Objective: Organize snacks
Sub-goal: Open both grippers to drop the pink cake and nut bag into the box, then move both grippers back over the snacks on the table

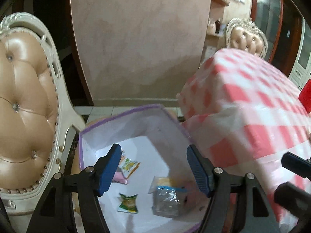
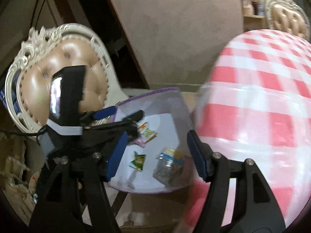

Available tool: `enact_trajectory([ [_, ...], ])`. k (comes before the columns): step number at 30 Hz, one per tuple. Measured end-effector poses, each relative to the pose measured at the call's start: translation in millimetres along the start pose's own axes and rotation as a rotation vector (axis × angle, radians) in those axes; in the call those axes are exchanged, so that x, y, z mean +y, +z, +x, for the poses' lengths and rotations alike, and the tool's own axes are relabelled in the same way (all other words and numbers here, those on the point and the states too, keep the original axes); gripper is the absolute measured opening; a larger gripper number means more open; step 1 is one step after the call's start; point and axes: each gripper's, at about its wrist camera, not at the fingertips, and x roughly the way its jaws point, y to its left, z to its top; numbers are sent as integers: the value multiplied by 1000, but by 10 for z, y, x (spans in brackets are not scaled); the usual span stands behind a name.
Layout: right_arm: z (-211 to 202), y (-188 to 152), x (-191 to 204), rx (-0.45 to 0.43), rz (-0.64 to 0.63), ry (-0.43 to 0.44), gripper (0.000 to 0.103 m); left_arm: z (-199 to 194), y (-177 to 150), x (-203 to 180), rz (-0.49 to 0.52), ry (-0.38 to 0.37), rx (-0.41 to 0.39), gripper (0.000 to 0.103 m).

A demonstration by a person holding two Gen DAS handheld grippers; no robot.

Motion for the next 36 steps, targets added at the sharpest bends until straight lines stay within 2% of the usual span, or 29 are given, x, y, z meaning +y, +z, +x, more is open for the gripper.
enact_trajectory([
  [3, -457, -101, -284, -69, 32, -41, 67, -244, 29, -286, 15, -98, -30, 72],
  [6, -855, -202, -588, -121, 73, -90, 69, -467, 13, -797, 105, -220, -34, 74],
  [9, -1353, -384, -979, -172, 124, -200, 70, -644, -48, -1391, 211, -376, 10, 76],
  [10, -1459, -432, -1051, -180, 127, -233, 70, -714, -84, -1660, 256, -454, 31, 76],
  [12, -1788, -629, -1315, -194, 154, -337, 70, -787, -139, -2007, 307, -547, 60, 76],
  [14, -2073, -796, -1561, -212, 209, -386, 70, -846, -208, -2449, 364, -630, 81, 76],
  [18, -2673, -1232, -2139, -263, 361, -476, 71, -882, -360, -3110, 457, -642, 97, 76],
  [22, -3137, -1569, -2590, -289, 495, -571, 71, -884, -570, -3789, 523, -727, 148, 76],
  [25, -3390, -1694, -2840, -302, 549, -678, 71, -895, -690, -4183, 576, -747, 152, 76],
  [28, -3574, -1808, -3042, -314, 621, -749, 71, -964, -800, -4621, 630, -792, 129, 76],
  [30, -3705, -1899, -3173, -342, 698, -753, 71, -950, -835, -4813, 650, -761, 122, 76],
  [33, -3777, -1937, -3192, -356, 716, -769, 71, -861, -870, -5024, 601, -752, 166, 76],
  [36, -3802, -1905, -3163, -376, 709, -761, 71, -869, -898, -5185, 563, -675, 113, 76],
])
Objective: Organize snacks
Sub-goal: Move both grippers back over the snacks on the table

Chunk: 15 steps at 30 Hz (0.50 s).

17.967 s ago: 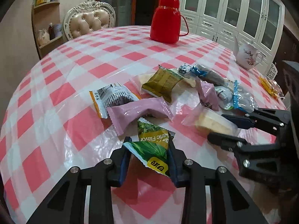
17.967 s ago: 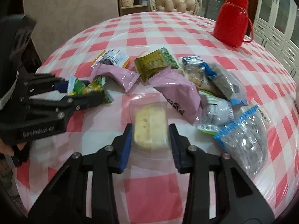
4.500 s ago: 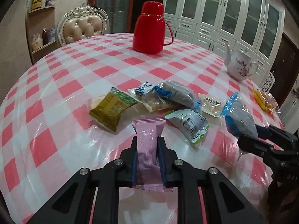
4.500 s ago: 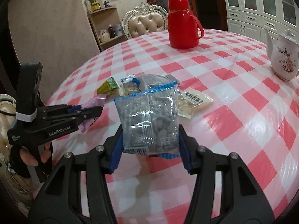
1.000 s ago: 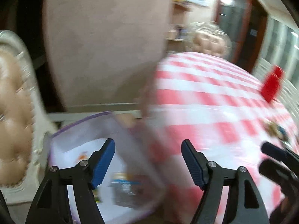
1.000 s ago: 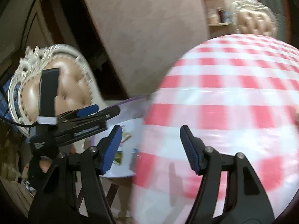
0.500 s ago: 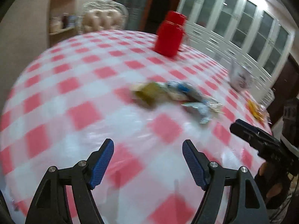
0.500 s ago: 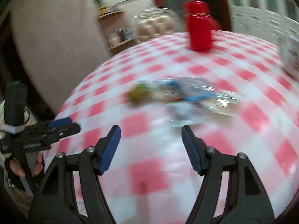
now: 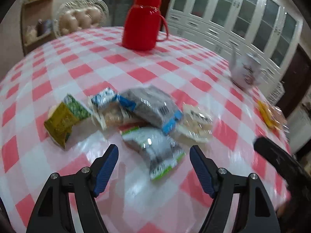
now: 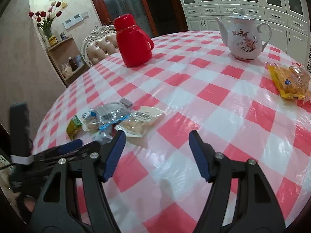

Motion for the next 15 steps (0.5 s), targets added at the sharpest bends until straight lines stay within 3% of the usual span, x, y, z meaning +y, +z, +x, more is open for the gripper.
enact_trajectory([
  [6, 65, 2, 3, -6, -1, -13, 71, 312, 152, -86, -1, 148, 35, 76],
  [8, 62, -15, -48, -2, 20, -15, 71, 375, 105, -66, 26, 137, 87, 76],
  [10, 74, -33, -76, 5, 24, -26, 71, 319, 41, -58, 81, 176, 87, 77],
  [15, 151, -35, -6, 31, -5, -20, 71, 192, -26, 194, 51, 112, 82, 77],
])
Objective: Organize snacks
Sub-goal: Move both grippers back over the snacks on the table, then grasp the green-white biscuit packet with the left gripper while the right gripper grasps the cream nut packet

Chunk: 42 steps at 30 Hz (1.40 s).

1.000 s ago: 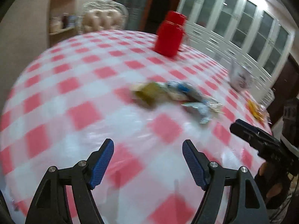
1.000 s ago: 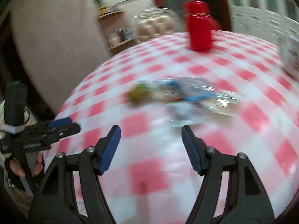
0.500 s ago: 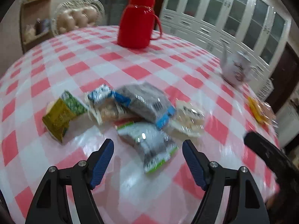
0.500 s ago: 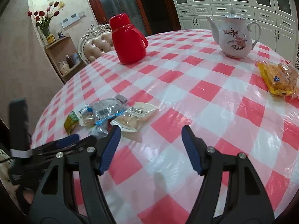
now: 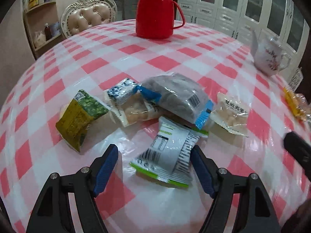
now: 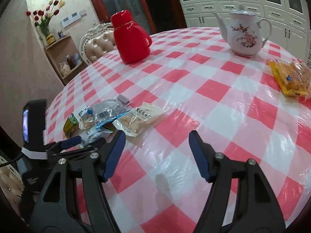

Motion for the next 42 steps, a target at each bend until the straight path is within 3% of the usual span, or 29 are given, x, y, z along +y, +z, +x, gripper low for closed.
enact_trajectory([
  [6, 436, 71, 77, 120, 32, 28, 71, 19, 38, 36, 23, -59, -5, 77],
  [11, 697, 196, 236, 143, 35, 2, 70, 50, 84, -130, 132, -99, -16, 76],
  [12, 749, 213, 277, 151, 23, -16, 70, 60, 85, -160, 154, -106, -12, 73],
  [14, 855, 240, 349, 166, 8, -44, 71, 73, 73, -207, 204, -88, -13, 41],
  [19, 991, 291, 514, 173, -60, -115, 71, 59, 78, -136, 217, -104, -18, 40],
  [20, 1003, 285, 541, 173, -82, -139, 69, 59, 80, -105, 210, -109, -15, 40],
  [23, 967, 246, 551, 160, -134, -169, 33, 37, 66, -21, 188, -121, -16, 40],
  [26, 845, 197, 451, 147, -124, -122, 26, 9, 52, 80, 157, -134, -17, 40],
  [33, 508, 79, 339, 119, -65, 4, 25, -135, -78, 183, 137, -156, -44, 40],
  [42, 314, -152, 763, 95, -140, 143, 25, -408, -251, 395, 76, -161, -89, 40],
])
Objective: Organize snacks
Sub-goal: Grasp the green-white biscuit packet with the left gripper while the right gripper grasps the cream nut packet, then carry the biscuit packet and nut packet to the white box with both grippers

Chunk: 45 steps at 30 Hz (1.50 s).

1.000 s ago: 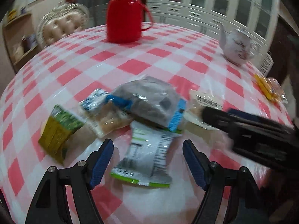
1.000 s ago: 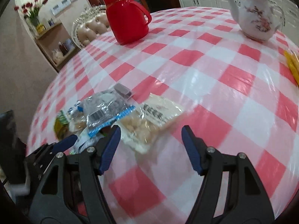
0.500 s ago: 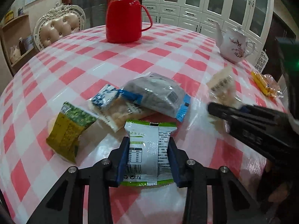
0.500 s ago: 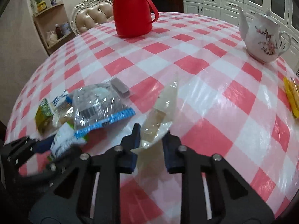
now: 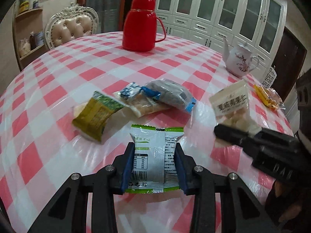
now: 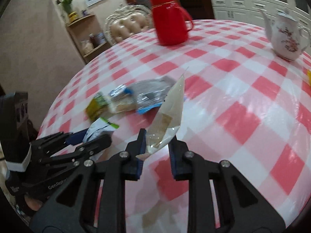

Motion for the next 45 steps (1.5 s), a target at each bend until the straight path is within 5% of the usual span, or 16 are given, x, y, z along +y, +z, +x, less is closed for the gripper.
enact_trajectory([
  [11, 23, -182, 423, 11, -95, 29, 25, -298, -191, 266, -48, 87, -40, 40],
  [19, 47, -232, 655, 20, -105, 89, 25, -511, -316, 637, -159, 83, -75, 40],
  [30, 170, -346, 1173, 47, -173, 156, 25, -823, -517, 872, -158, 134, -109, 40],
  [45, 416, -624, 2300, 92, -370, 277, 25, -1440, -1080, 1570, -272, 237, -167, 40],
])
